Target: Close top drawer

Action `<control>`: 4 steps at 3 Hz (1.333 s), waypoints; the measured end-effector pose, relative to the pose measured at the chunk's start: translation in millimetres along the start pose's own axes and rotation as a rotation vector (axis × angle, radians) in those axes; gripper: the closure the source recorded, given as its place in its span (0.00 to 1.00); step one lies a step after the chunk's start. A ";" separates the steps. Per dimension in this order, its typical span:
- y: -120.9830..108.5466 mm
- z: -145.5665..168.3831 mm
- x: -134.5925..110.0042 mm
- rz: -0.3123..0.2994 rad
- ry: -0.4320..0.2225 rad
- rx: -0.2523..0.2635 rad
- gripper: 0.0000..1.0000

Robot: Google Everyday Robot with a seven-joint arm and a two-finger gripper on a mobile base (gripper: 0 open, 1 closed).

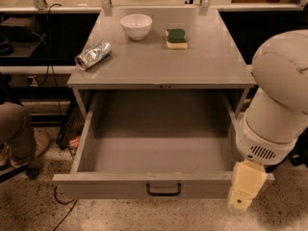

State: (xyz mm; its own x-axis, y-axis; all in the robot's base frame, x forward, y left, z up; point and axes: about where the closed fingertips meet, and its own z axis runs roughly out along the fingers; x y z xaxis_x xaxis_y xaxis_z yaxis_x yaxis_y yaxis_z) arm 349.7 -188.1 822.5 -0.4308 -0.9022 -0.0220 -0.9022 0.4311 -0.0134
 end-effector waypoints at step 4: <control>8.5 145.6 57.8 0.338 0.045 -0.168 0.87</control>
Offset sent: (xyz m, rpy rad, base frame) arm -0.0422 -0.0425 -0.1646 0.0882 0.3117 -0.3077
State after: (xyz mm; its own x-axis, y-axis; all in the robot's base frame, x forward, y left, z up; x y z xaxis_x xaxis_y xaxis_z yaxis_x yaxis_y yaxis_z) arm 320.2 -234.5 675.6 -0.7016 -0.7111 0.0471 -0.6987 0.6993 0.1509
